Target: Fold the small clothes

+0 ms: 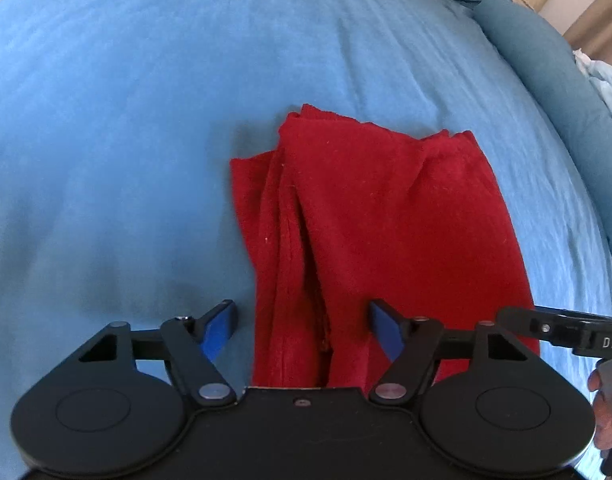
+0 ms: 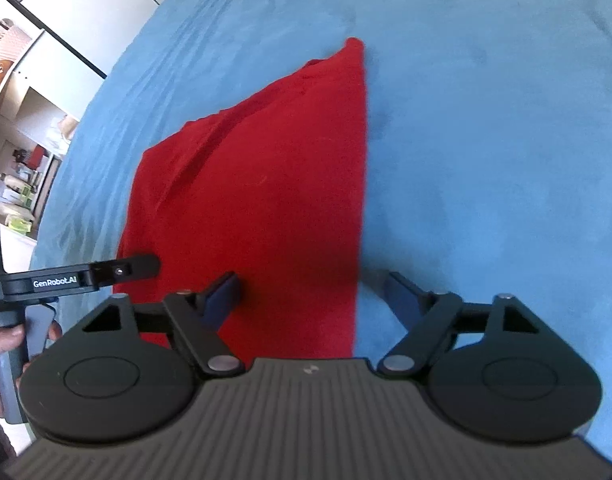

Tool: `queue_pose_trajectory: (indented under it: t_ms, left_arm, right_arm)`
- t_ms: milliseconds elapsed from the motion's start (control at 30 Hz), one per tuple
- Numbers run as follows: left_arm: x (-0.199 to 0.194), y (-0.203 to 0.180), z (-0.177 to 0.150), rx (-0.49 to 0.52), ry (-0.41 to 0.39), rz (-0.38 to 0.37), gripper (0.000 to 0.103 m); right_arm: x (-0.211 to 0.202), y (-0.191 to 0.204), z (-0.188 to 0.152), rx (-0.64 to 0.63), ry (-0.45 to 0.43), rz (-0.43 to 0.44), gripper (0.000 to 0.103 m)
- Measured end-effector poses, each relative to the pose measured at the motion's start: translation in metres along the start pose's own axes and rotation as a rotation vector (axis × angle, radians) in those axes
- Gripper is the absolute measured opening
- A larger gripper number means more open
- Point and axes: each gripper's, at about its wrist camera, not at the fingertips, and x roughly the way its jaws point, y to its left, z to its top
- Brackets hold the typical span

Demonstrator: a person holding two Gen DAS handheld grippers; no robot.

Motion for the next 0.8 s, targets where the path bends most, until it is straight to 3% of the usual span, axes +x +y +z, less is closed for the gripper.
queue_pose_trajectory:
  t_ms: [33, 67, 100, 133, 200, 267, 533, 633, 800]
  left_arm:
    - [0.001, 0.0, 0.0, -0.003, -0.001, -0.003, 0.075]
    - [0.001, 0.0, -0.001, -0.001, -0.004, -0.01, 0.067]
    - [0.0, 0.0, -0.002, -0.004, -0.004, -0.035, 0.05]
    - [0.0, 0.001, -0.002, -0.013, 0.0, -0.06, 0.044]
    - [-0.003, -0.004, 0.0, -0.012, -0.004, -0.05, 0.033]
    - [-0.008, -0.012, 0.0, 0.001, -0.021, -0.029, 0.027]
    - [-0.052, -0.057, -0.013, 0.094, -0.113, -0.003, 0.025]
    - [-0.079, -0.081, -0.038, 0.099, -0.141, -0.054, 0.025]
    - [-0.095, -0.12, -0.105, 0.061, -0.138, -0.077, 0.025]
  right_arm:
    - [0.003, 0.002, 0.0, -0.009, -0.007, 0.005, 0.089]
    - [0.003, 0.004, -0.001, -0.021, -0.009, 0.007, 0.085]
    - [-0.002, 0.009, -0.003, -0.032, -0.007, 0.015, 0.073]
    - [-0.003, 0.011, -0.003, -0.043, -0.009, 0.012, 0.067]
    - [-0.008, 0.013, -0.003, -0.058, -0.021, 0.014, 0.052]
    - [-0.011, 0.015, 0.0, -0.059, -0.039, 0.015, 0.045]
    - [-0.069, 0.029, -0.007, -0.109, -0.119, 0.049, 0.04]
    - [-0.107, 0.025, -0.024, -0.147, -0.12, 0.039, 0.04]
    - [-0.161, -0.003, -0.076, -0.127, -0.098, 0.005, 0.04]
